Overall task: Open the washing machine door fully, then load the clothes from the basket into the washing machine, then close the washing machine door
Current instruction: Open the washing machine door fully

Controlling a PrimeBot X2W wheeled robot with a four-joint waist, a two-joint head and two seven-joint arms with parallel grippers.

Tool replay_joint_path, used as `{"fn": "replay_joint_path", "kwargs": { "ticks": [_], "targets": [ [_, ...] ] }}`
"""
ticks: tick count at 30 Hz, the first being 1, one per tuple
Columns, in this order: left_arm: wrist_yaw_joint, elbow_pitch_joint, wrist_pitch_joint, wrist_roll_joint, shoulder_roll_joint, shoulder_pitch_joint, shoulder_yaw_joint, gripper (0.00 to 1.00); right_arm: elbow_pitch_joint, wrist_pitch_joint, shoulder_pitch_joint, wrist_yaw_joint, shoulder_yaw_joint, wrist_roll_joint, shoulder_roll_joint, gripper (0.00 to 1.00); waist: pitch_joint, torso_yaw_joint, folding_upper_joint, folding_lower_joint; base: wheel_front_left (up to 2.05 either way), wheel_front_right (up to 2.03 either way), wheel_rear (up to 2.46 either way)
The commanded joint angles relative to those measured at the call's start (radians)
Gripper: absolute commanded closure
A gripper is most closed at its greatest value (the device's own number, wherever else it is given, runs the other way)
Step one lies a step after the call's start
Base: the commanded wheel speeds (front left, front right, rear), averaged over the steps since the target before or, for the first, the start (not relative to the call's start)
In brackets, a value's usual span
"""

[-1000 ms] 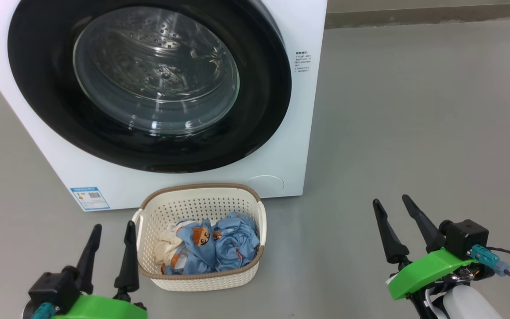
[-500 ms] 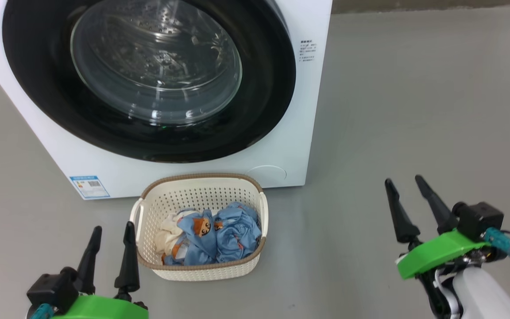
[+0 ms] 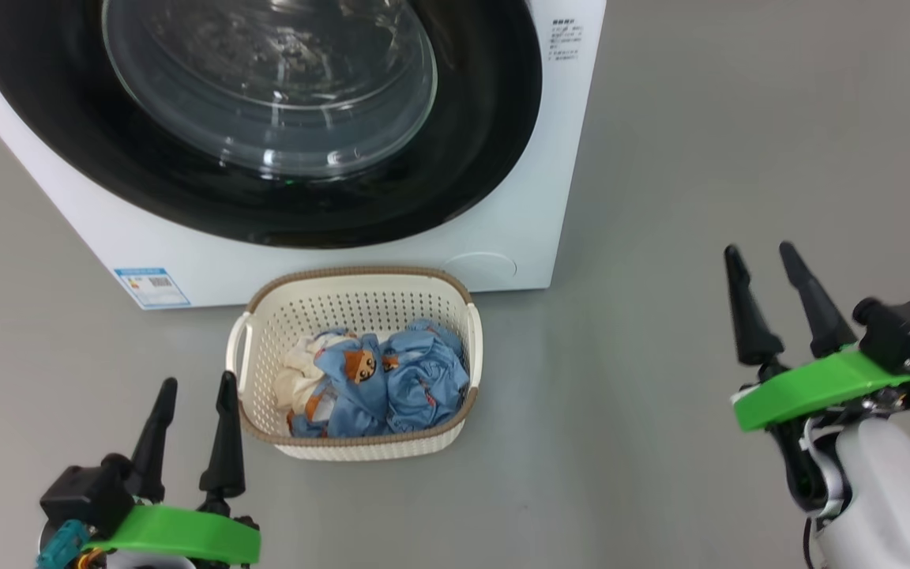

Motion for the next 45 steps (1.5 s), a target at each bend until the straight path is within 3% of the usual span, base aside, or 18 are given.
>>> {"fn": "replay_joint_path", "kwargs": {
  "ticks": [1, 3, 5, 16, 24, 35, 45],
  "targets": [
    [-0.002, -0.031, -0.007, -0.006, 0.022, -0.044, 0.03, 0.0, -0.028, -0.012, -0.034, 0.006, 0.011, 0.008, -0.013, 0.19, 0.019, 0.004, -0.0001, -0.0001, 0.0, 0.0, 0.0],
    [-0.002, -0.037, -0.007, -0.003, 0.023, -0.05, 0.031, 0.0, -0.032, -0.012, -0.053, 0.006, 0.002, 0.021, -0.017, 0.55, 0.036, 0.007, -0.0001, -0.0001, 0.0, 0.0, 0.0],
    [-0.002, -0.043, -0.007, -0.001, 0.023, -0.056, 0.033, 0.0, -0.042, -0.012, -0.074, 0.006, -0.007, 0.045, -0.018, 1.0, 0.055, 0.009, -0.0001, -0.0001, 0.0, 0.0, 0.0],
    [-0.002, -0.062, -0.007, -0.016, 0.027, -0.099, 0.011, 0.0, -0.051, -0.012, -0.201, 0.006, -0.046, 0.238, -0.071, 1.0, 0.157, 0.034, -0.0001, -0.0001, 0.0, 0.0, 0.0],
    [-0.002, -0.081, -0.007, -0.015, 0.031, -0.126, -0.001, 0.0, -0.037, -0.004, -0.311, 0.006, -0.025, 0.503, -0.113, 1.0, 0.22, 0.058, -0.0001, -0.0001, 0.0, 0.0, 0.0],
    [-0.002, -0.091, -0.007, -0.008, 0.022, -0.159, -0.011, 0.0, -0.025, 0.107, -0.485, 0.006, 0.017, 0.837, -0.191, 1.0, 0.298, 0.099, -0.0001, -0.0001, 0.0, 0.0, 0.0],
    [-0.002, -0.095, -0.007, -0.013, 0.016, -0.184, -0.019, 0.0, 0.024, 0.286, -0.637, 0.006, 0.05, 1.009, -0.21, 1.0, 0.36, 0.124, -0.0001, -0.0001, 0.0, 0.0, 0.0]
  ]
}}
